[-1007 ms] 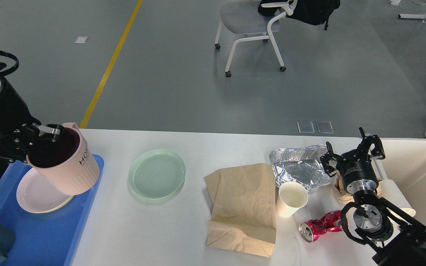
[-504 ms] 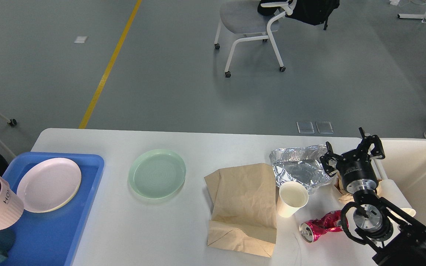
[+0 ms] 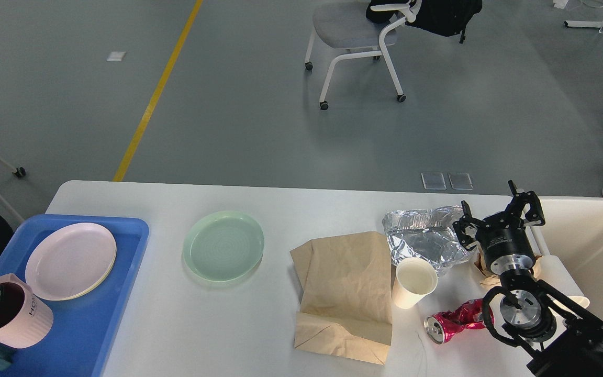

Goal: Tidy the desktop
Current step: 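Lift the pink mug and set it down in the blue tray corner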

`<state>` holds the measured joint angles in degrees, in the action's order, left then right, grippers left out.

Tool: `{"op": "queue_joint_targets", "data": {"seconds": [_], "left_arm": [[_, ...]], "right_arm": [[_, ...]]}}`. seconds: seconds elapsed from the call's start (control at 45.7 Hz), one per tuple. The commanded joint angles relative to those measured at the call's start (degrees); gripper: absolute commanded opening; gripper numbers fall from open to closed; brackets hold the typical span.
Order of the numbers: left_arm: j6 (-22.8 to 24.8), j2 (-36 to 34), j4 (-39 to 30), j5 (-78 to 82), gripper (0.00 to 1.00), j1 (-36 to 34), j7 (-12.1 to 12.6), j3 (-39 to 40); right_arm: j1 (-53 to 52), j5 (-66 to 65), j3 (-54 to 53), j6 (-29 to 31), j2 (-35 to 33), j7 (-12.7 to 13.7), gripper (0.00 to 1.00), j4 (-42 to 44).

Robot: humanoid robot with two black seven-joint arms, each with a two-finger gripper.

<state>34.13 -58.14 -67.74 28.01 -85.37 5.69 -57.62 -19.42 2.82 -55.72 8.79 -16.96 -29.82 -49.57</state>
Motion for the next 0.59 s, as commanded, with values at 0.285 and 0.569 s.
{"op": "queue_joint_targets", "data": {"seconds": [0.285, 0.569], "left_arm": [[-5.5, 5.4, 1.6, -0.1, 0.0, 8.6, 0.2, 3.3], [-5.7, 5.4, 1.6, -0.8, 0.07, 10.6, 0.1, 3.6]], "right_arm": [[0.0, 0.0, 0.0, 0.0, -0.1, 0.0, 1.0, 0.0], [0.0, 0.0, 0.0, 0.0, 0.0, 0.0, 1.0, 0.0]]}}
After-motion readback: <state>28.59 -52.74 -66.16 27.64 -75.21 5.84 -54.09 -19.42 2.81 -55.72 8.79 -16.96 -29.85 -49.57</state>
